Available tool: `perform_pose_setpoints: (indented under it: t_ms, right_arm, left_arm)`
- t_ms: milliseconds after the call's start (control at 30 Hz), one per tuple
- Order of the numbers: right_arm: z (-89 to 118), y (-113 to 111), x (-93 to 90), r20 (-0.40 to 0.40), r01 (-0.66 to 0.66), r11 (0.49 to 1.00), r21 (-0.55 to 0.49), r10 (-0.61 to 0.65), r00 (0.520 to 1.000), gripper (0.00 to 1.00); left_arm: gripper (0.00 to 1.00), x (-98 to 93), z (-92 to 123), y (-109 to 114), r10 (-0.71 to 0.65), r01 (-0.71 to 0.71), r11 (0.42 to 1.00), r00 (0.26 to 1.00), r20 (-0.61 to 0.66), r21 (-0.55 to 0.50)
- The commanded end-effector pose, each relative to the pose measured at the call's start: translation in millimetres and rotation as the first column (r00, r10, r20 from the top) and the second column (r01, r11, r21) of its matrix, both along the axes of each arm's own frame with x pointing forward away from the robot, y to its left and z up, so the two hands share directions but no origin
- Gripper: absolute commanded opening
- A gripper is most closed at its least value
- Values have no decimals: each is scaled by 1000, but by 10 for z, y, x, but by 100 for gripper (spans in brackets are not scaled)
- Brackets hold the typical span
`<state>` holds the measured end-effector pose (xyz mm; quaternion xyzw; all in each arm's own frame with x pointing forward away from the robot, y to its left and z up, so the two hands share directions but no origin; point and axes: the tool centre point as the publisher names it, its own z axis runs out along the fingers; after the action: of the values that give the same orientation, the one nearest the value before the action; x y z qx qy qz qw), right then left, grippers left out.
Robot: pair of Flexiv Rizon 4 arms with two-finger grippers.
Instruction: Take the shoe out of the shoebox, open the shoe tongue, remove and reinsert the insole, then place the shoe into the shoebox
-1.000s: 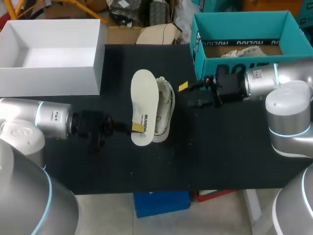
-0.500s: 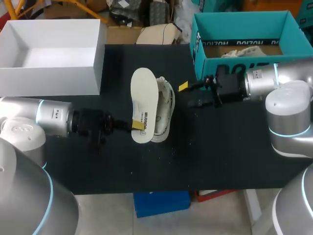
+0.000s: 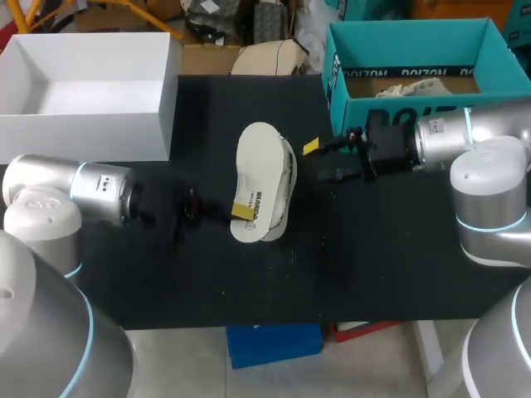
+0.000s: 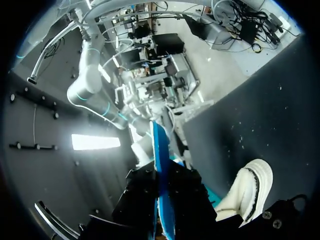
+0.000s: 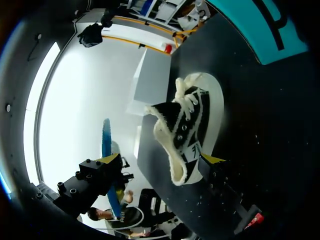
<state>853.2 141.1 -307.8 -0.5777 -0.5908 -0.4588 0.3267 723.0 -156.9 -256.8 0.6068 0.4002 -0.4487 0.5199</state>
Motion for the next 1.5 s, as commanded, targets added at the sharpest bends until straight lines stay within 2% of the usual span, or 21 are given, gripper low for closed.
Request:
perform_pose_setpoints:
  t_ms: [33,433,667,733,867,1167,1367,1467,1500]
  right_arm:
    - [-11,13,-3,1,3,1000,1,-3,1000,100]
    - [-11,13,-3,1,3,1000,1,-3,1000,100]
    - [-11,13,-3,1,3,1000,1,-3,1000,100]
    - [33,28,50,22,-23,996,82,21,1000,100]
    - [99,111,128,48,-77,983,167,70,996,100]
    - [189,306,65,43,-124,976,176,118,992,100]
    - [408,412,-9,69,-135,977,167,125,990,100]
    - [504,472,-60,79,-138,978,158,127,989,88]
    - [522,496,-79,81,-140,978,156,128,988,87]
  left_arm:
    - [0,101,28,14,-10,10,1000,1000,-5,0]
    - [0,368,-13,41,25,-25,999,1000,-18,-27]
    - [0,374,-17,30,20,-21,1000,1000,-19,-23]
    - [0,374,-17,30,20,-21,1000,1000,-19,-23]
    - [0,374,-17,30,20,-21,1000,1000,-19,-23]
    - [0,374,-17,30,20,-21,1000,1000,-19,-23]
    - [0,374,-17,30,20,-21,1000,1000,-19,-23]
    - [0,374,-17,30,20,-21,1000,1000,-19,-23]
    - [0,374,-17,30,20,-21,1000,1000,-19,-23]
